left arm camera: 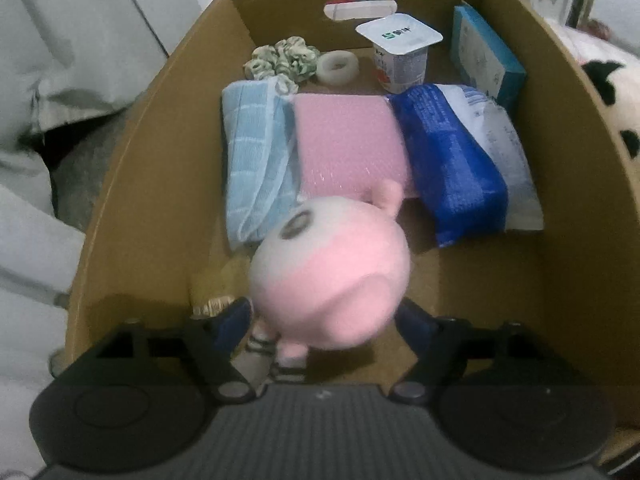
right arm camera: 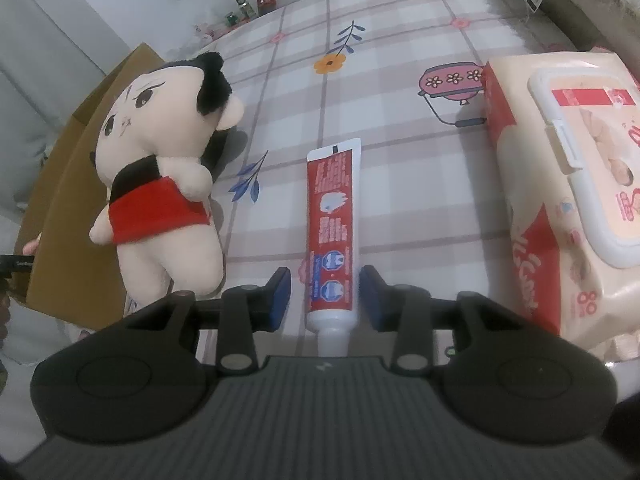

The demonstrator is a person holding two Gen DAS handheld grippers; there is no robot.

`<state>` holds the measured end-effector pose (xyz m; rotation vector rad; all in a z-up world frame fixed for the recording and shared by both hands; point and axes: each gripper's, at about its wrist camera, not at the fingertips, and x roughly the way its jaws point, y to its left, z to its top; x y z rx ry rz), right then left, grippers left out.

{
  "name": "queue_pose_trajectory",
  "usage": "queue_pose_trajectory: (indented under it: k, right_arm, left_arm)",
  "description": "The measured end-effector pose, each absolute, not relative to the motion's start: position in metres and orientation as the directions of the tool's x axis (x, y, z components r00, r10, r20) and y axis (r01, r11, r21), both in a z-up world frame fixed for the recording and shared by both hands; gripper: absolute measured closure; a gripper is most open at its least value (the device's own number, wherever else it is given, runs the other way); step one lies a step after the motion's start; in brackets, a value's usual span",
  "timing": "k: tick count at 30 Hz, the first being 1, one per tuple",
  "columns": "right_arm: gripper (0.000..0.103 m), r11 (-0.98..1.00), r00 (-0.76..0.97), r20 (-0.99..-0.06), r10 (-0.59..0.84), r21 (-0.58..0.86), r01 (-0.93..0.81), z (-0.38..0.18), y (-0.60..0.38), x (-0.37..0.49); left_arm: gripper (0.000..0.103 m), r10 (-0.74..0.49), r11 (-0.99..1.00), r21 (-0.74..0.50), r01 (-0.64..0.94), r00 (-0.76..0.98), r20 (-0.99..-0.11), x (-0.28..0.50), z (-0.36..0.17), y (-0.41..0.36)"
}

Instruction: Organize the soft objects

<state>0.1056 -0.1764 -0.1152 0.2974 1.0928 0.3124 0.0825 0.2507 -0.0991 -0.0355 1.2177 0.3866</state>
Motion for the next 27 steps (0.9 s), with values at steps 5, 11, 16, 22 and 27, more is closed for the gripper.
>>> queue_pose_trajectory:
  k: [5,11,16,22,27]
  right_arm:
    - [0.051,0.912,0.411,-0.817,0.405,0.395,-0.113,-0.114,-0.175,0.106]
    - [0.037,0.918,0.404,-0.825,0.394,0.374,-0.131,-0.112,-0.169,0.105]
    - [0.036,0.921,0.413,-0.825,0.386,0.368,-0.126,-0.110,-0.172,0.104]
    - [0.036,0.931,0.441,-0.820,0.365,0.331,-0.154,-0.102,-0.169,0.107]
    - [0.044,0.945,0.454,-0.829,0.326,0.275,-0.177,-0.099,-0.160,0.120]
  left_arm:
    - [0.019,0.207,0.936,0.093,-0.339,0.318,-0.925,0.067,-0.082,0.252]
    - [0.016,0.151,0.946,0.015,-0.323,0.399,-0.905,0.050,-0.051,0.247]
    - [0.016,0.143,0.948,-0.016,-0.319,0.470,-0.871,0.051,-0.042,0.245]
    - [0.016,0.139,0.954,-0.006,-0.299,0.459,-0.878,0.066,-0.060,0.237]
    - [0.016,0.137,0.952,0.006,-0.307,0.407,-0.903,0.079,-0.084,0.235]
